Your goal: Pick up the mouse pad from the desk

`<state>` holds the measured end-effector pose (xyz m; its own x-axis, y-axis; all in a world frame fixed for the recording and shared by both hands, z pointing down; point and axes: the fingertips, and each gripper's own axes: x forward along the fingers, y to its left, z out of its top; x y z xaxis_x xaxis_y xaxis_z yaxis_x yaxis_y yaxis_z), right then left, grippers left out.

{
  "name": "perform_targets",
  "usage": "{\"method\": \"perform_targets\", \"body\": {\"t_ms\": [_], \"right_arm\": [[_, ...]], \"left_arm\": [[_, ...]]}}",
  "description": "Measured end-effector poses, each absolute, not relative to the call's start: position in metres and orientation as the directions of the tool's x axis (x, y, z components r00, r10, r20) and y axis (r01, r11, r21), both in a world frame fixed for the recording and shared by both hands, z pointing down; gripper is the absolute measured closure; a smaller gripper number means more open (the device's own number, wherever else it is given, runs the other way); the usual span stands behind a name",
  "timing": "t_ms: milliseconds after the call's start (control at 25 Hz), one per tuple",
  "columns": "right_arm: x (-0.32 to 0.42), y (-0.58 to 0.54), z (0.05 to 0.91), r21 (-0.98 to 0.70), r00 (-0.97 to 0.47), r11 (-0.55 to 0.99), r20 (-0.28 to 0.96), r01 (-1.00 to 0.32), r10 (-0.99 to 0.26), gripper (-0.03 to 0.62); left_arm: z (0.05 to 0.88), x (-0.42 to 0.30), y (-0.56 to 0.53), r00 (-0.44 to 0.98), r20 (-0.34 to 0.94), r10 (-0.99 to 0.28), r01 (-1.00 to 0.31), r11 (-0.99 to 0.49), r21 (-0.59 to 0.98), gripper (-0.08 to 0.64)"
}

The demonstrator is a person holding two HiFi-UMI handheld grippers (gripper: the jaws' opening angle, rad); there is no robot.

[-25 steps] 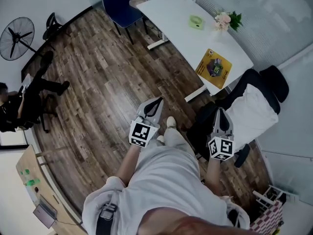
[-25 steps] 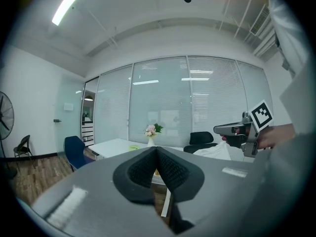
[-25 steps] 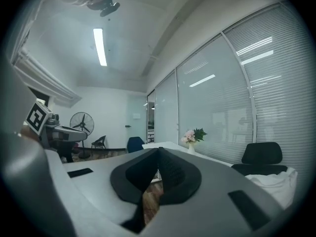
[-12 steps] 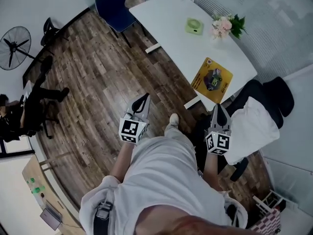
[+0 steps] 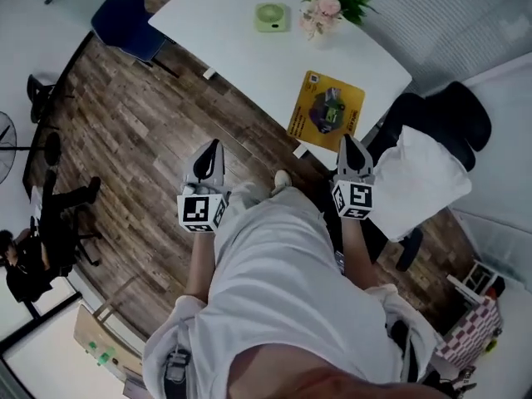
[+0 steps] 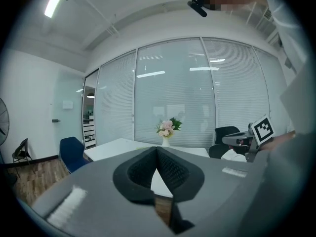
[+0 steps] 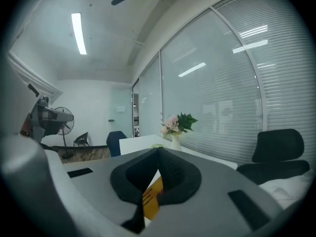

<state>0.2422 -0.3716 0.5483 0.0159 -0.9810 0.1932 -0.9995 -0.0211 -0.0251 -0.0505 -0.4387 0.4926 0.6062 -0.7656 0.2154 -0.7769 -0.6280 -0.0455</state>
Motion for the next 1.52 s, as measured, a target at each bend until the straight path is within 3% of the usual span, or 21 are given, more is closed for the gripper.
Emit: {"method": "perform_targets", "body": {"t_ms": [280,440,680,840,1080,1200,1440,1520], "right_arm": [[0.278,-0.38,0.622,0.008,0.163,-0.168,0.312,-0.986,-0.936,0.591],[0.294,-0.374,0.7,0.038,0.221,-0.231,0.471,-0.972,-0.854,0.495],[0.32,-0.354,0.798,0.029,0.266,-0.343,0.694,-0.939,-0.669,0.425],[0.331,-0.343,0.837,-0.03,0.246,-0.414,0.763,-0.91,-0.597,0.39],[0.331,-0.346,0.847,-0.044,0.209,-0.37,0.761,-0.928,-0.614,0.395],[0.326,-0.35,0.848,-0.048,0.193,-0.35,0.76,-0.935,-0.621,0.45],[0.326,-0.349,0.847,-0.069,0.161,-0.335,0.776,-0.94,-0.61,0.462],[0.32,-0.351,0.848,-0.063,0.149,-0.314,0.782,-0.947,-0.605,0.51]], "left_arm": [[0.504,-0.024,-0.472,0.657,0.229,-0.719,-0.73,-0.682,-0.046,0.573],[0.508,-0.01,-0.483,0.697,0.233,-0.679,-0.693,-0.72,-0.025,0.573],[0.505,-0.002,-0.497,0.732,0.226,-0.643,-0.657,-0.754,-0.017,0.572],[0.513,-0.008,-0.5,0.73,0.245,-0.638,-0.656,-0.755,-0.011,0.574],[0.524,-0.025,-0.509,0.704,0.271,-0.657,-0.683,-0.731,0.002,0.574],[0.528,-0.028,-0.513,0.698,0.275,-0.661,-0.691,-0.723,0.015,0.573],[0.531,-0.023,-0.508,0.71,0.273,-0.649,-0.681,-0.731,0.031,0.573],[0.534,-0.019,-0.505,0.715,0.273,-0.644,-0.677,-0.735,0.036,0.573]]}}
